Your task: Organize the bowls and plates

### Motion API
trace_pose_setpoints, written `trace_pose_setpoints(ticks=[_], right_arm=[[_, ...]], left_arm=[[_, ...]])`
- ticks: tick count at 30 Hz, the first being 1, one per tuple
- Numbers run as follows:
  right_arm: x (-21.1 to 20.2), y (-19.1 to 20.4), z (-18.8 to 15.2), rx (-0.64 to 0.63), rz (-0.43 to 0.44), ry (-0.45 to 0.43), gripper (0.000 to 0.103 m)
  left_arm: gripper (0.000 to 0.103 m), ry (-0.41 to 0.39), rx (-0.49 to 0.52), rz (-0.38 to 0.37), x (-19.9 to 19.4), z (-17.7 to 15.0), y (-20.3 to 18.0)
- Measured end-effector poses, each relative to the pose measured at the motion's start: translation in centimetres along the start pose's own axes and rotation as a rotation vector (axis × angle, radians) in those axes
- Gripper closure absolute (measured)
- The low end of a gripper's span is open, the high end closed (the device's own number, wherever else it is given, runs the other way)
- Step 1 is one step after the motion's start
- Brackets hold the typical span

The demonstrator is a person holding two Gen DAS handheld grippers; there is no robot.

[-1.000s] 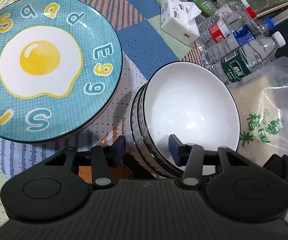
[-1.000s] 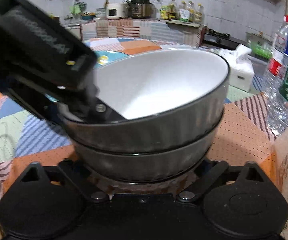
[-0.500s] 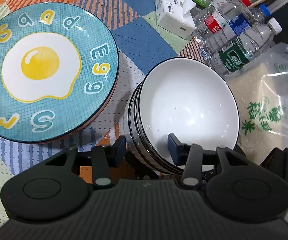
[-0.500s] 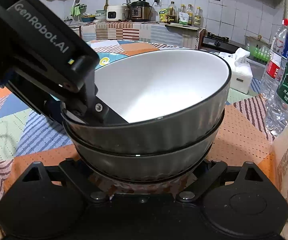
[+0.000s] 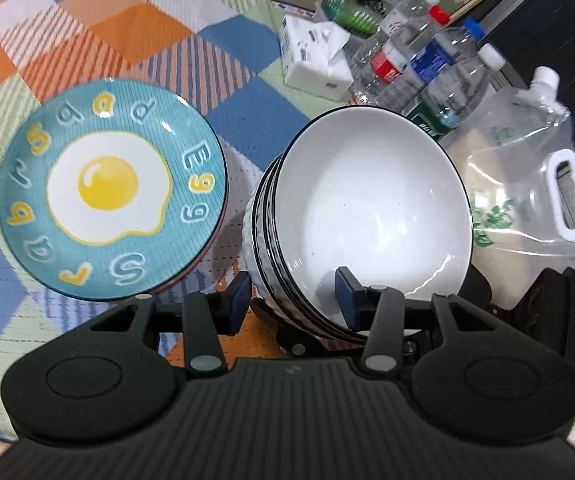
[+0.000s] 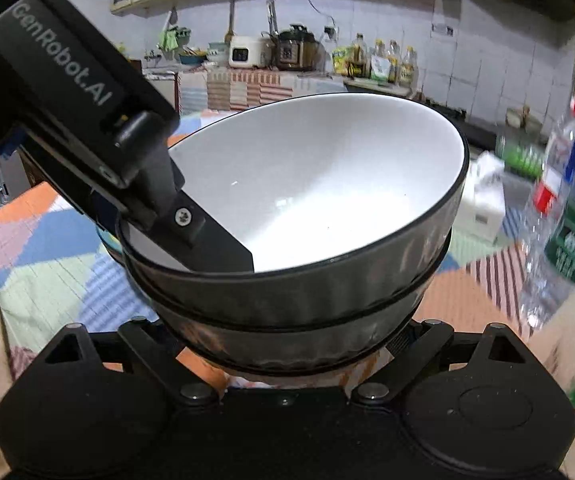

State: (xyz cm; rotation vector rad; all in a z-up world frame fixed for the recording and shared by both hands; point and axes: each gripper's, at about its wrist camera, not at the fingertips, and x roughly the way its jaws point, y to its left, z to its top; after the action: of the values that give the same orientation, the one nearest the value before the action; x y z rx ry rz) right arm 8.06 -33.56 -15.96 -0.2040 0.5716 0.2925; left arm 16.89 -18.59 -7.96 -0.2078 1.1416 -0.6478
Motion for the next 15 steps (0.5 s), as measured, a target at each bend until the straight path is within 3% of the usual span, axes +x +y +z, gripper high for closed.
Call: trace_pose_setpoints(ticks=[15], right_arm=[[-1.6, 3.7, 6.5, -0.041, 0.034, -0.072, 0.007]], left_arm=[[0.059, -0.081, 0.019, 0.05, -8.2, 1.8, 2.0]])
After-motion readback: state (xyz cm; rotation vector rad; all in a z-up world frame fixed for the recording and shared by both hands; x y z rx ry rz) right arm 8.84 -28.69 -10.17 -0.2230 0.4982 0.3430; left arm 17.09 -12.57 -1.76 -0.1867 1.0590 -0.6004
